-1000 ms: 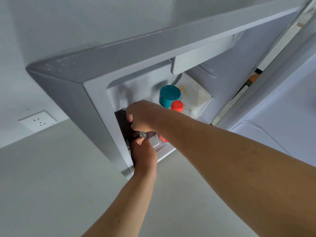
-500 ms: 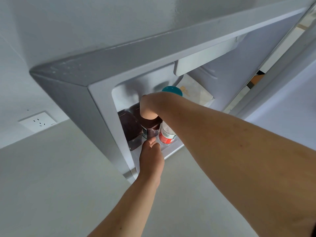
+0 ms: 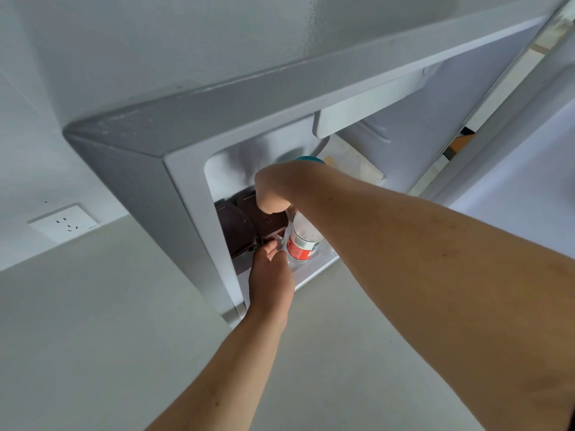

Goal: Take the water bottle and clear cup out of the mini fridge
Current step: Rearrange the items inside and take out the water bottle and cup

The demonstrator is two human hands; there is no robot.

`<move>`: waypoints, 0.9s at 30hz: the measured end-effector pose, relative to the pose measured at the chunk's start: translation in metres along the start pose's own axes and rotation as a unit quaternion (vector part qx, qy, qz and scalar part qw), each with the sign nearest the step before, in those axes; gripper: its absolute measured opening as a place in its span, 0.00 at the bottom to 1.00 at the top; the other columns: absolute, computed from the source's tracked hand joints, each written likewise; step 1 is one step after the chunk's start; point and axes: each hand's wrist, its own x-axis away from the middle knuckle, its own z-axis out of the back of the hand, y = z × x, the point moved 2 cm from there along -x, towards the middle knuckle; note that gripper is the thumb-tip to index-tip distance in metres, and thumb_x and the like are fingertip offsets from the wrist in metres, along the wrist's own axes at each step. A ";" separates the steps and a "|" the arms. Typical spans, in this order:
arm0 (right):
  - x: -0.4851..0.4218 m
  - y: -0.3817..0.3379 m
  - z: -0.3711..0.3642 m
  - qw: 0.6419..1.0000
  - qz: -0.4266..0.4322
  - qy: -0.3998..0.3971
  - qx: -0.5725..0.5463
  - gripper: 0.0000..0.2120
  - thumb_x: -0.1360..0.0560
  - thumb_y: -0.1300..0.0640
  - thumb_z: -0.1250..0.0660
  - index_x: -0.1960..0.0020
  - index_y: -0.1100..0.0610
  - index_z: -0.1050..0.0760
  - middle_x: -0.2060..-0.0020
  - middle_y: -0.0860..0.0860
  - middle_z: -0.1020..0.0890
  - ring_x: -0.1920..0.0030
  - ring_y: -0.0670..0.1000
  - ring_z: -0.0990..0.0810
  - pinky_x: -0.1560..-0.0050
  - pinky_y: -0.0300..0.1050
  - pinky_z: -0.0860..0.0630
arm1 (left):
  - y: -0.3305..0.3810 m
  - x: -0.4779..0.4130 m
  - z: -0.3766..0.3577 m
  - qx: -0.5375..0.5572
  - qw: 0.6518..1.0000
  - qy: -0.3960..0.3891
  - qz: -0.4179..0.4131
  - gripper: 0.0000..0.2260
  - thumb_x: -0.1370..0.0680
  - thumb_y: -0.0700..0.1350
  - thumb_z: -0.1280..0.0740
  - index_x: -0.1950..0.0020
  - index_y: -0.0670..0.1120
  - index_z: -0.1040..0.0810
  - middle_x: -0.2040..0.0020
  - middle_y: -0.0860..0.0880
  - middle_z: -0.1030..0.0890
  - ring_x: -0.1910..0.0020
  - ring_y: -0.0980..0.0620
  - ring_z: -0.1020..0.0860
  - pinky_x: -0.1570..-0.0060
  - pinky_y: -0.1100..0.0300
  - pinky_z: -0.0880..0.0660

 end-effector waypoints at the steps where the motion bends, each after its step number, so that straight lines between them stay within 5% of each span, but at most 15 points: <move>1: 0.002 0.000 0.004 1.000 0.010 0.015 -0.001 0.10 0.17 0.56 0.36 0.38 0.56 0.23 0.34 0.58 0.21 0.42 0.58 0.21 0.44 0.52 0.25 | -0.001 -0.002 0.001 -0.005 1.000 -0.004 -0.014 0.19 0.19 0.47 0.40 0.30 0.60 0.23 0.38 0.58 0.19 0.50 0.67 0.24 0.60 0.70 0.32; 5: 0.012 0.010 0.012 0.996 -0.012 0.061 -0.068 0.19 0.16 0.63 0.43 0.26 0.61 0.28 0.28 0.59 0.26 0.31 0.59 0.26 0.36 0.48 0.28 | 0.005 0.007 0.004 -0.060 0.995 -0.035 -0.077 0.19 0.24 0.54 0.36 0.32 0.60 0.25 0.38 0.63 0.20 0.48 0.71 0.24 0.56 0.71 0.31; 11: 0.044 0.049 0.011 0.973 -0.001 0.150 -0.173 0.13 0.18 0.49 0.37 0.35 0.50 0.22 0.39 0.48 0.19 0.48 0.49 0.19 0.54 0.43 0.25 | 0.010 0.017 -0.002 -0.204 0.960 -0.030 -0.188 0.17 0.27 0.56 0.31 0.41 0.66 0.30 0.48 0.68 0.24 0.49 0.71 0.24 0.55 0.63 0.28; 14: 0.061 0.065 -0.009 0.937 -0.009 0.200 -0.285 0.15 0.19 0.44 0.34 0.36 0.48 0.23 0.40 0.45 0.18 0.58 0.42 0.20 0.54 0.40 0.23 | 0.014 0.021 -0.007 -0.225 0.948 -0.015 -0.222 0.18 0.29 0.58 0.28 0.41 0.64 0.29 0.47 0.63 0.21 0.49 0.69 0.24 0.57 0.63 0.28; 18: 0.076 0.083 -0.043 0.884 -0.049 0.281 -0.370 0.17 0.19 0.38 0.37 0.36 0.45 0.24 0.41 0.41 0.18 0.48 0.44 0.19 0.46 0.42 0.22 | 0.019 0.025 -0.013 -0.274 0.923 0.023 -0.270 0.29 0.28 0.61 0.25 0.30 0.55 0.29 0.38 0.54 0.21 0.45 0.51 0.20 0.48 0.48 0.20; 22: 0.088 0.101 -0.082 0.809 -0.132 0.415 -0.394 0.08 0.17 0.44 0.43 0.47 0.43 0.26 0.54 0.37 0.21 0.57 0.36 0.22 0.60 0.35 0.28 | 0.020 0.030 -0.016 -0.264 0.918 0.049 -0.292 0.31 0.28 0.61 0.24 0.29 0.55 0.29 0.37 0.53 0.22 0.45 0.50 0.19 0.49 0.46 0.19; 25: 0.087 0.110 -0.121 0.776 -0.208 0.413 -0.429 0.08 0.21 0.43 0.40 0.44 0.43 0.29 0.51 0.39 0.22 0.57 0.42 0.20 0.59 0.43 0.22 | 0.017 0.030 -0.017 -0.252 0.922 0.054 -0.289 0.31 0.27 0.60 0.24 0.28 0.55 0.30 0.35 0.53 0.22 0.44 0.51 0.19 0.46 0.47 0.19; 27: 0.082 0.113 -0.147 0.767 -0.258 0.364 -0.462 0.20 0.25 0.39 0.36 0.36 0.44 0.32 0.46 0.42 0.22 0.51 0.47 0.19 0.56 0.45 0.22 | 0.016 0.029 -0.017 -0.246 0.925 0.051 -0.284 0.31 0.27 0.60 0.24 0.28 0.55 0.30 0.34 0.53 0.22 0.43 0.51 0.20 0.44 0.47 0.20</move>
